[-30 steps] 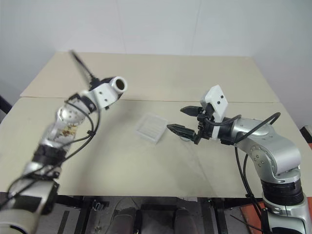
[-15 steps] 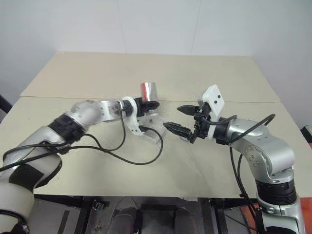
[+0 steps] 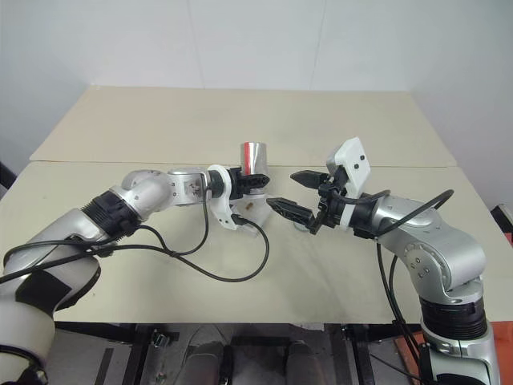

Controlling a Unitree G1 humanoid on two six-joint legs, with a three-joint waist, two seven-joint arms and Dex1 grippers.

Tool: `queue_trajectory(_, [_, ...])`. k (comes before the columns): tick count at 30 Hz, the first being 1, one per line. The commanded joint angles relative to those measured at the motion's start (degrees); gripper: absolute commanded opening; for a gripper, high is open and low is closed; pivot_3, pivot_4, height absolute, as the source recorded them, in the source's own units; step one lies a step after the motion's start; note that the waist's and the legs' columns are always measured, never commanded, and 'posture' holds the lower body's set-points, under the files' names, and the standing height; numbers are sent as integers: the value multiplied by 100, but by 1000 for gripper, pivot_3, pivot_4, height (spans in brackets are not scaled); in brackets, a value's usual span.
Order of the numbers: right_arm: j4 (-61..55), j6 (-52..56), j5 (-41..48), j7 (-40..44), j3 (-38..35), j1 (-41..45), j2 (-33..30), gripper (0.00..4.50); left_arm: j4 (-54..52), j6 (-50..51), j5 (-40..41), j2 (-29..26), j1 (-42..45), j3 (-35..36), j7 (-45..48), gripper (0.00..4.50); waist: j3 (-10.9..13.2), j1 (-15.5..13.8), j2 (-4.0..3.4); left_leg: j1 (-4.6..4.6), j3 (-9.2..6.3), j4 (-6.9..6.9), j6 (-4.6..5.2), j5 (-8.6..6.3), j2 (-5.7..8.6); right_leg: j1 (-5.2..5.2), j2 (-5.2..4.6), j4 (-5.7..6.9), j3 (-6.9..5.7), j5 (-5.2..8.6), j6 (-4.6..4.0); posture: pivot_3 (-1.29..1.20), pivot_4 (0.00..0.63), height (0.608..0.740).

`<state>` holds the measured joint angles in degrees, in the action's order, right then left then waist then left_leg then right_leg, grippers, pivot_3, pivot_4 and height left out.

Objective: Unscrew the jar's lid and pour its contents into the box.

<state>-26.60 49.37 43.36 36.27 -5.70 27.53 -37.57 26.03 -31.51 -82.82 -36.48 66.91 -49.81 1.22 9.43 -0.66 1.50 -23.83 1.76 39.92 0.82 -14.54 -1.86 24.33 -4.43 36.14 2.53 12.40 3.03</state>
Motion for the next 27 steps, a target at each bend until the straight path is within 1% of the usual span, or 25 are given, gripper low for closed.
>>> queue_trajectory(1, [-83, -45, 79, 49, -162, 72, -76, 4459, -240, -148, 900, -119, -135, 586, 513, 2029, 0, 1, 0, 0, 0, 1, 0, 0, 0, 0, 0, 0, 0, 0, 0, 0, 150, 740])
queue_trajectory(2, [-63, -46, 82, 69, -160, 87, -89, 4459, -279, -117, 1111, -150, -206, 745, 627, 2029, 0, 1, 0, 0, 0, 1, 0, 0, 0, -1, -1, 2, 0, 0, 0, 0, 150, 740])
queue_trajectory(5, [3, -43, 100, 124, -173, 125, -112, 4459, -442, 23, 2278, -153, -514, 1396, 1329, 2029, 0, 3, 0, -1, 0, 1, 0, 0, 0, 1, -1, 4, 0, 0, 0, 0, 150, 740])
queue_trajectory(7, [45, -43, 102, 153, -169, 147, -116, 4459, -545, 223, 2885, -103, -692, 1785, 1666, 2029, 0, 4, 0, -1, 0, 2, 0, 0, -1, 1, -1, 4, 0, 0, 0, 0, 150, 740])
queue_trajectory(8, [90, -45, 115, 177, -172, 172, -114, 4459, -541, 466, 3494, 27, -852, 2106, 1948, 2029, 0, 4, 0, -1, 0, 2, 0, 0, -1, 0, -1, 3, 0, 0, 0, 0, 150, 740])
queue_trajectory(9, [120, -40, 130, 192, -177, 197, -113, 4459, -548, 635, 3931, 120, -963, 2332, 2182, 2029, 0, 2, 0, -1, -1, 5, 0, 0, -1, -1, -1, 3, -1, 0, 0, 0, 150, 740])
queue_trajectory(11, [171, -46, 130, 223, -178, 233, -126, 4459, -747, 1449, 4871, 457, -1251, 2861, 2817, 2029, 0, 1, 0, 1, -2, 6, 0, 0, -1, -4, -1, 3, -3, 0, 0, 0, 150, 740])
queue_trajectory(13, [227, -74, 105, 268, -175, 251, -152, 4459, -1008, 2395, 5778, 882, -1529, 3421, 3230, 2029, 0, 7, 0, 0, -3, 10, 1, 0, 0, -5, -1, 5, -3, 0, 0, 0, 150, 740])
queue_trajectory(18, [247, -74, 107, 349, -220, 218, -277, 4459, -1748, 4353, 7494, 1694, -2179, 4721, 3348, 2029, 0, 43, -1, -1, -9, 10, 1, 0, -2, -4, 2, 5, -3, 0, 0, 0, 150, 740])
queue_trajectory(20, [236, -59, 124, 366, -243, 199, -324, 4459, -1995, 4813, 7909, 1862, -2407, 5045, 3272, 2029, 0, 75, -1, 0, -12, 12, 1, 0, -4, -4, 3, 7, -3, 0, 0, 0, 150, 740])
queue_trajectory(22, [243, -50, 140, 370, -252, 197, -355, 4459, -2109, 5069, 8150, 1953, -2619, 5226, 3171, 2029, -1, 94, -1, 4, -13, 10, 1, 0, -4, -5, 3, 7, -2, 0, 0, 0, 150, 740])
queue_trajectory(27, [224, 2, 196, 366, -333, 173, -433, 4459, -2068, 4779, 8391, 2047, -3416, 5358, 2911, 2029, -1, 101, -1, 9, -14, 7, 1, 0, -1, -11, 1, 4, -2, -1, -1, 0, 150, 740])
